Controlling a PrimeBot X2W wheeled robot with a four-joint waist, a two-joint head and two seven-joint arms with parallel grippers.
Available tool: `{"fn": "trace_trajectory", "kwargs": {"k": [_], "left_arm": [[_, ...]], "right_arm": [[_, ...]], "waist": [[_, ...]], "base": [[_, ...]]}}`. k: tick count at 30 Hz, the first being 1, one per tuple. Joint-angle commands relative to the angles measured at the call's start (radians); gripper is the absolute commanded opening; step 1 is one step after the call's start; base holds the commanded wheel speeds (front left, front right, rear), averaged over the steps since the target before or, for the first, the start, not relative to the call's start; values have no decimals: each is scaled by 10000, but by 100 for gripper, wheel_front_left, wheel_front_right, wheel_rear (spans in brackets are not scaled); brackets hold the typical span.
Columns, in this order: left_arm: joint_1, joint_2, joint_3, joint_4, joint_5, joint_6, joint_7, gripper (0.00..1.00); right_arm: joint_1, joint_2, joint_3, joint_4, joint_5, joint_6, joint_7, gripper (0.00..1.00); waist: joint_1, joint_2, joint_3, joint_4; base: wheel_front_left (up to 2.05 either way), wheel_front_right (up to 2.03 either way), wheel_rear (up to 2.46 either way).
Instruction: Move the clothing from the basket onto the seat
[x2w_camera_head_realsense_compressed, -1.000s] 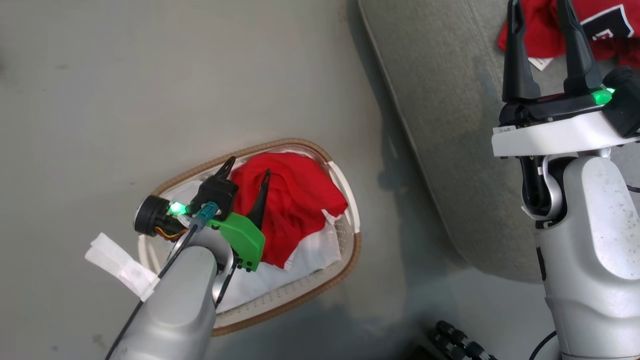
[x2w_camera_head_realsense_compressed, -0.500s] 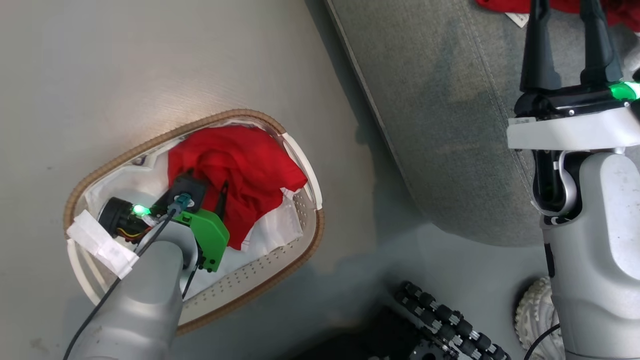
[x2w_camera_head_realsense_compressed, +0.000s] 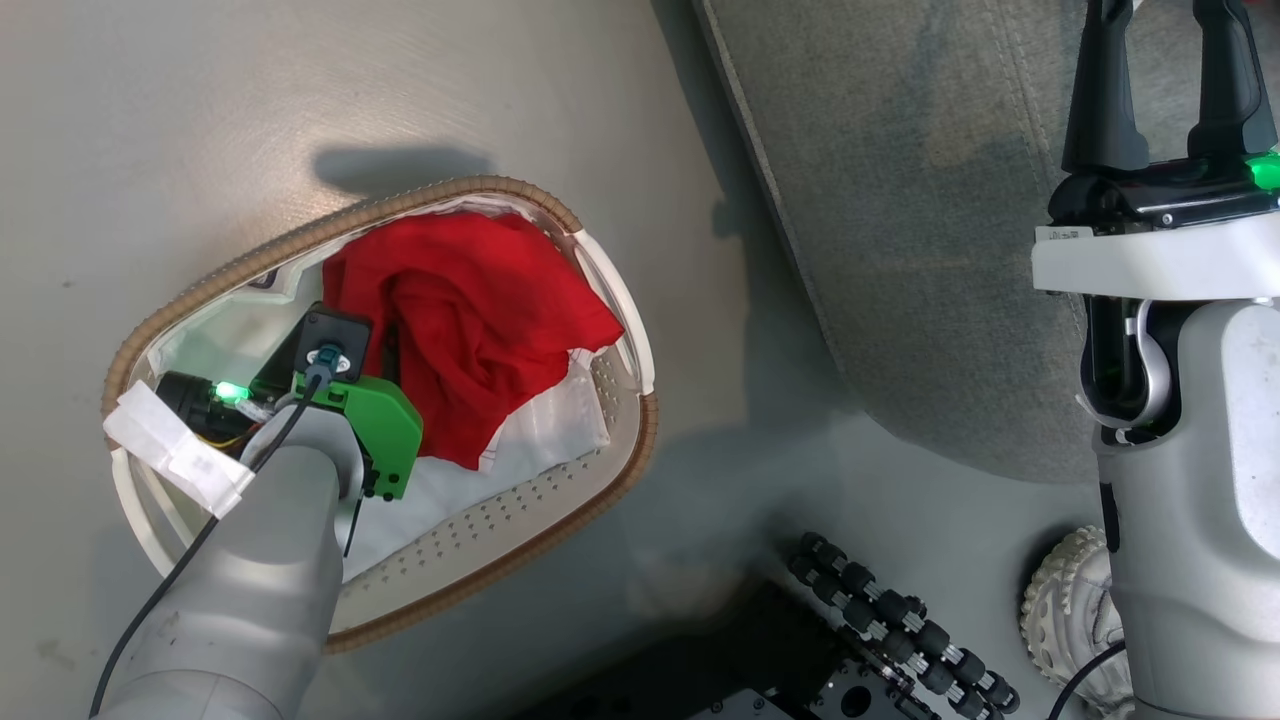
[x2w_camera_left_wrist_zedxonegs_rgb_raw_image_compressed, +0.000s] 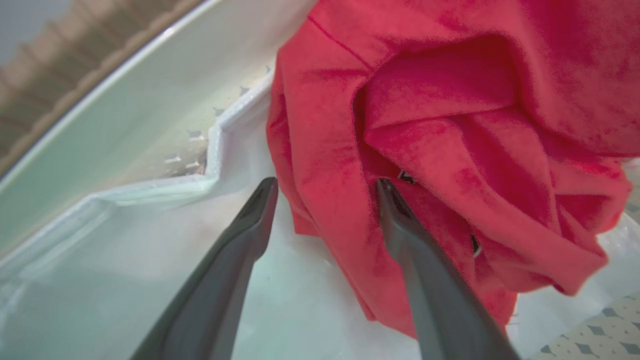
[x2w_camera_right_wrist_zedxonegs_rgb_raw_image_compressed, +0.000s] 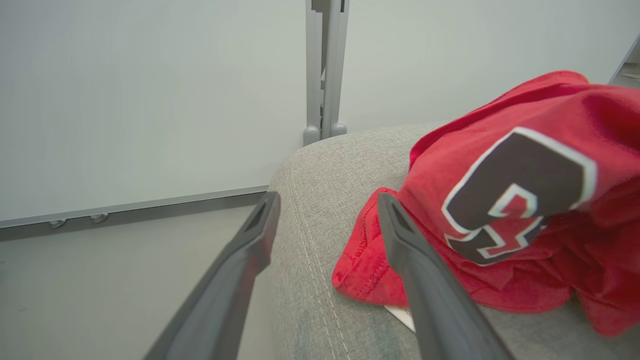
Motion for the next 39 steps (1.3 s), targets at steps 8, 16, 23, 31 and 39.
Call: {"fn": "trace_trajectory", "kwargs": {"k": [8,16,23,31,39], "left_arm": [[-454,-163,-46,215,-353,-774,-2,100],[-700,-388,-304,373,-744,-1258,100,0],[-585,-420,-408,304,-1094,-1303,4,0],[576,-481,-617,-1000,-1631,-1307,-11,0],[1706,-471,-665,-2391,-1825,-1306,-14,0]], "right_arm": [[-101,-10,69,-217,-252,-14,-18,100],[-213,-12,147,-256,-325,-14,-18,100],[-422,-14,301,-32,-168,-14,-18,100],[-147,-22,640,498,-250,-14,-18,100],[222,-26,1146,1104,-447,-14,-18,100]], "waist": [[-2,56,188,232],[-2,56,243,350],[-2,56,-19,326],[-2,56,-1241,812],[-2,56,-2714,1498]], "base": [[5,5,5],[1,1,1],[0,0,0],[0,0,0],[0,0,0]]}}
